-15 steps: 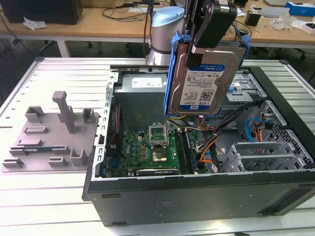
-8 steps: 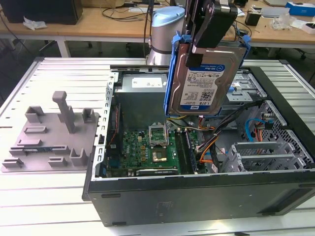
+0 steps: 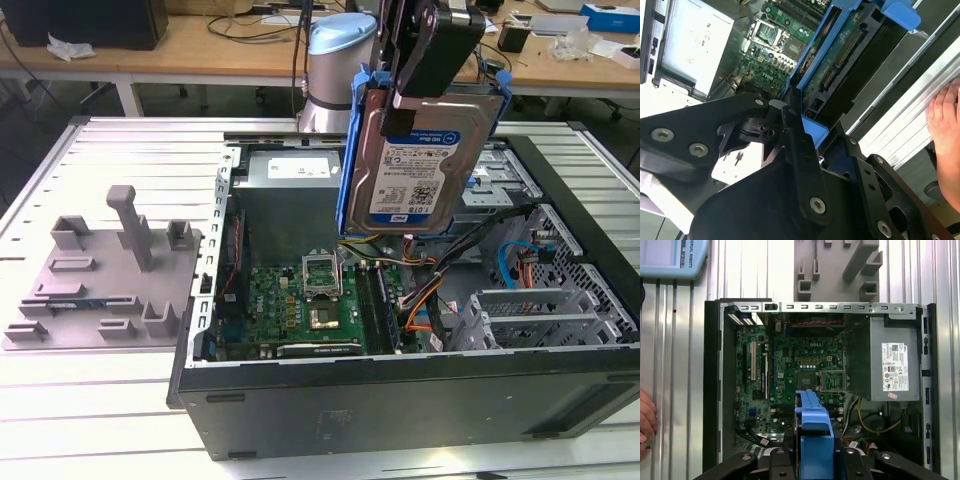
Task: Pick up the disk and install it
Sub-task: 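Insert the disk into the insertion slot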
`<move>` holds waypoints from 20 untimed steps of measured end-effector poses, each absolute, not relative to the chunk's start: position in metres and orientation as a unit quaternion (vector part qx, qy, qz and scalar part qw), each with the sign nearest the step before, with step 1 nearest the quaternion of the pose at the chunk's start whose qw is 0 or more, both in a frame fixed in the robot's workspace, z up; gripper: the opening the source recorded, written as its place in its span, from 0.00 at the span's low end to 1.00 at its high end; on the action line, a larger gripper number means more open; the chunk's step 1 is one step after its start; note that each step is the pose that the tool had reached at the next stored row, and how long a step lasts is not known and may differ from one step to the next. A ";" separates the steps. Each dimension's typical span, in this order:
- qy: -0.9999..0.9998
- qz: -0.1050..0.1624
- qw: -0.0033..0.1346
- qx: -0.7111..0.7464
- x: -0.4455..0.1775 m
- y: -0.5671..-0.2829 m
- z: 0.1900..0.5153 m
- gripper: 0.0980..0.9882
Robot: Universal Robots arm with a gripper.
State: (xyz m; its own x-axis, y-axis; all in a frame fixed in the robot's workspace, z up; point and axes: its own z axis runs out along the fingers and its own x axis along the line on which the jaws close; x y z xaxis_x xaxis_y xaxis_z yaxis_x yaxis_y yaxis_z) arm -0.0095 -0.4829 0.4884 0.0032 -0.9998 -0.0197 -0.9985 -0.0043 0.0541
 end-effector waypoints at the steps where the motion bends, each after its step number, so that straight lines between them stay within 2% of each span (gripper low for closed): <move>1: -0.705 -0.026 0.011 0.708 -0.009 -0.483 0.488 0.30; 7: -0.705 -0.037 -0.001 0.708 -0.010 -0.492 0.488 0.30; 16: -0.705 -0.037 -0.002 0.708 -0.006 -0.494 0.488 0.30; 20: -0.705 -0.037 -0.001 0.708 0.009 -0.503 0.488 0.30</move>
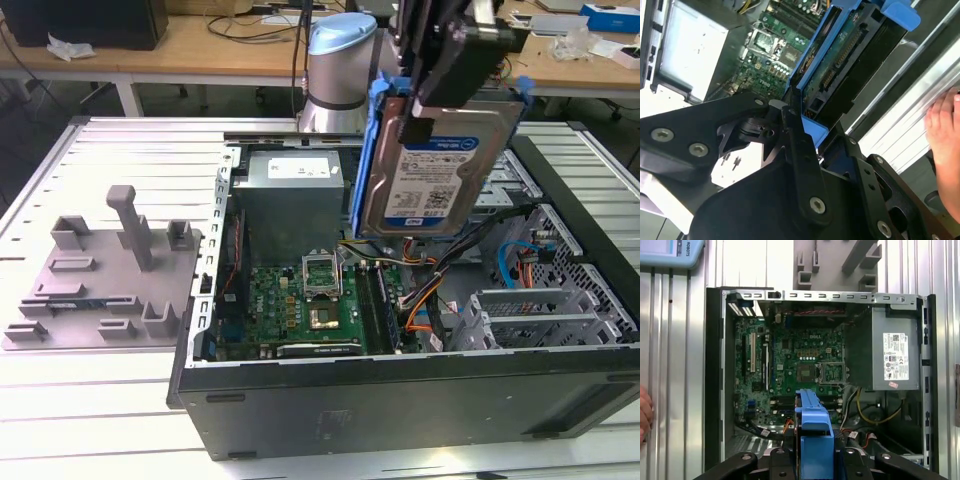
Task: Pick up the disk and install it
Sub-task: 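Insert the disk into the insertion slot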
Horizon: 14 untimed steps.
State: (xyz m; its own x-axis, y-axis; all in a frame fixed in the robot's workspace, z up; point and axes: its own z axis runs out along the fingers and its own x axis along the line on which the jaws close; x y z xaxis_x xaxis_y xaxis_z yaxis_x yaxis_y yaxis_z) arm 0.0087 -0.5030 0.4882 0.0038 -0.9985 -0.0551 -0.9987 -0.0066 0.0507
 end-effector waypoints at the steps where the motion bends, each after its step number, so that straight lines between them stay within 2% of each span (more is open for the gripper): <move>1: 0.705 0.037 0.001 -0.708 0.010 -0.505 0.488 0.30; 14: 0.705 0.037 0.002 -0.708 0.046 -0.548 0.486 0.30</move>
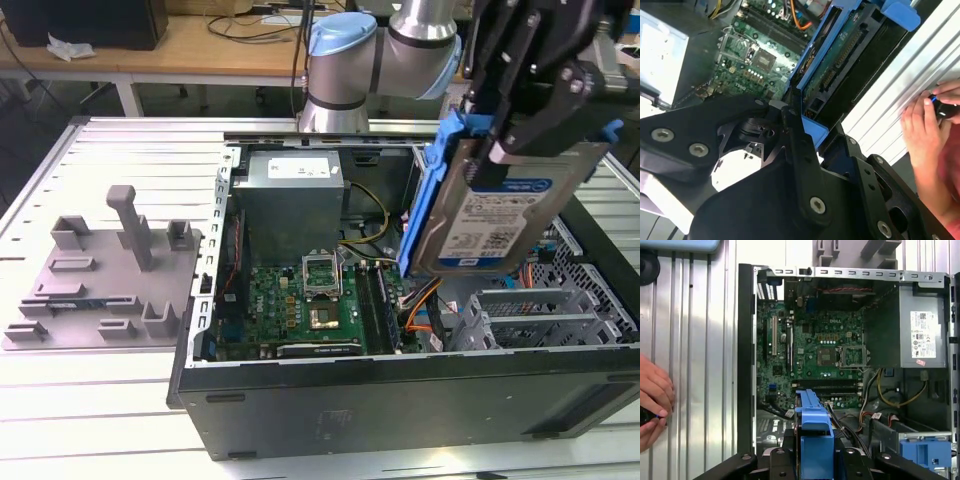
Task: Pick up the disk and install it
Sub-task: 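Insert the disk into the insertion slot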
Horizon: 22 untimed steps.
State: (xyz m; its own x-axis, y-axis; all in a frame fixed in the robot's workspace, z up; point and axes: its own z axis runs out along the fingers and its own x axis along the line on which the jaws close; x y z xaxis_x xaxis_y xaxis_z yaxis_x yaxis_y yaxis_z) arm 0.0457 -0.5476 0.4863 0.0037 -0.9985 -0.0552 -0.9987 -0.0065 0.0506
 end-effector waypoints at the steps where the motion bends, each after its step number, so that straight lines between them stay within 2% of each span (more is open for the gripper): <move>1: 0.705 0.037 0.002 -0.708 0.050 -0.549 0.486 0.30; 12: 0.705 0.037 0.002 -0.709 0.105 -0.553 0.485 0.30; 22: 0.705 0.037 0.001 -0.708 0.122 -0.553 0.484 0.30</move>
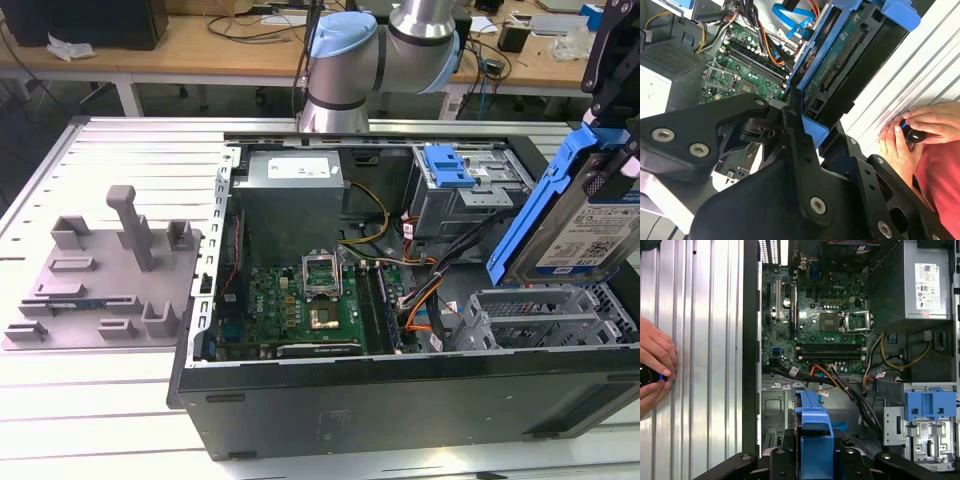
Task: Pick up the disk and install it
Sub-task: 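Insert the disk into the insertion slot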
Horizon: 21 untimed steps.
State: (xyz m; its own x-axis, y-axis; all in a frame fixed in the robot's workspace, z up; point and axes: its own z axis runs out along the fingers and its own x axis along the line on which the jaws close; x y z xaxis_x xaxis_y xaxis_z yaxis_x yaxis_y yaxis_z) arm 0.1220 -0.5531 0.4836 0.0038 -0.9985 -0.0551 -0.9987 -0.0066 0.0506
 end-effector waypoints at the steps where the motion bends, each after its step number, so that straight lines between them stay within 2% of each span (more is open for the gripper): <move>1: 0.705 0.037 0.001 -0.708 0.122 -0.553 0.484 0.30; 7: 0.704 0.032 0.007 -0.710 0.119 -0.553 0.483 0.30; 21: 0.704 0.032 0.007 -0.710 0.119 -0.554 0.480 0.30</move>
